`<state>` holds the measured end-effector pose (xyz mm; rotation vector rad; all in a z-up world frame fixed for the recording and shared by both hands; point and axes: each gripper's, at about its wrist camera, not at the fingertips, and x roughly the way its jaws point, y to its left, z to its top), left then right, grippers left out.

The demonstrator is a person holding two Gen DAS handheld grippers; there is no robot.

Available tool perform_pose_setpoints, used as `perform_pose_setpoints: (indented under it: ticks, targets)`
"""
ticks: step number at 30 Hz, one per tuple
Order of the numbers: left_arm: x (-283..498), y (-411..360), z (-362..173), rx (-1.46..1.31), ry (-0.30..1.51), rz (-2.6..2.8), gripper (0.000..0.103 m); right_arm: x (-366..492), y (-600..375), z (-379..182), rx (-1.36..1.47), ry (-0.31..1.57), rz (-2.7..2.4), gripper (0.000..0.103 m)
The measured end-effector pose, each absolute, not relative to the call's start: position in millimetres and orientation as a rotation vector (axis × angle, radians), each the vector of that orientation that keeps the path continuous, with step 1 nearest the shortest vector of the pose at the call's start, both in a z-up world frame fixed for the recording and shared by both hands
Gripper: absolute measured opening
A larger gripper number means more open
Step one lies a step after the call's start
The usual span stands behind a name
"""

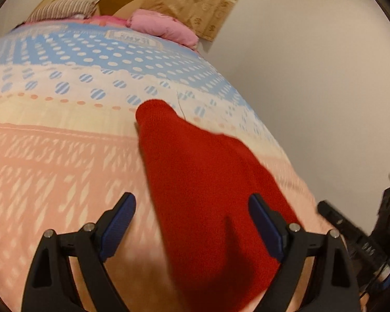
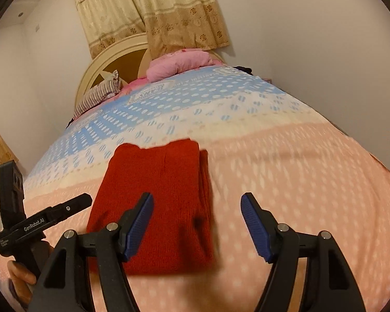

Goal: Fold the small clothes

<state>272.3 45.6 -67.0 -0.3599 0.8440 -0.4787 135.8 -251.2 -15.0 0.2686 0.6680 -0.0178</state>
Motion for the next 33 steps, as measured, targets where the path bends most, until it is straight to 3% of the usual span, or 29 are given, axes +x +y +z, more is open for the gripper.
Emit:
perform_pose_setpoints:
  ticks: [8,11,14,24,26,29,33]
  targets:
    - [320.4,43.6,-114.3,-0.481,0.954,-0.451,0.089,240.5,-256.0,-53.0,0.270,0.810,0.023,0.070]
    - [309.7,33.0,-113.5,-0.368,0.893,-0.458,0.090,267.9,-255.0,-86.1,0.309,0.901,0.127,0.070]
    - [309.2,31.1,-114.0,-0.365,0.892,-0.485,0.096,271.3,-263.0,-97.5,0.383,0.897,0.190,0.072]
    - [312.2,30.7,-115.8,-0.376,0.879,-0.516,0.095,282.6,-256.5,-99.4,0.368,0.911,0.226,0.073]
    - [312.6,30.5,-115.7,-0.375,0.878,-0.512,0.089,286.2,-252.9,-99.3,0.339,0.915,0.229,0.072]
    - [313.7,28.1,-116.2,-0.372,0.880,-0.516,0.069,285.1,-247.5,-98.0,0.321,0.903,0.263,0.053]
    - [314.7,27.1,-115.7,-0.370,0.878,-0.518,0.063,279.5,-240.2,-95.2,0.287,0.875,0.254,0.046]
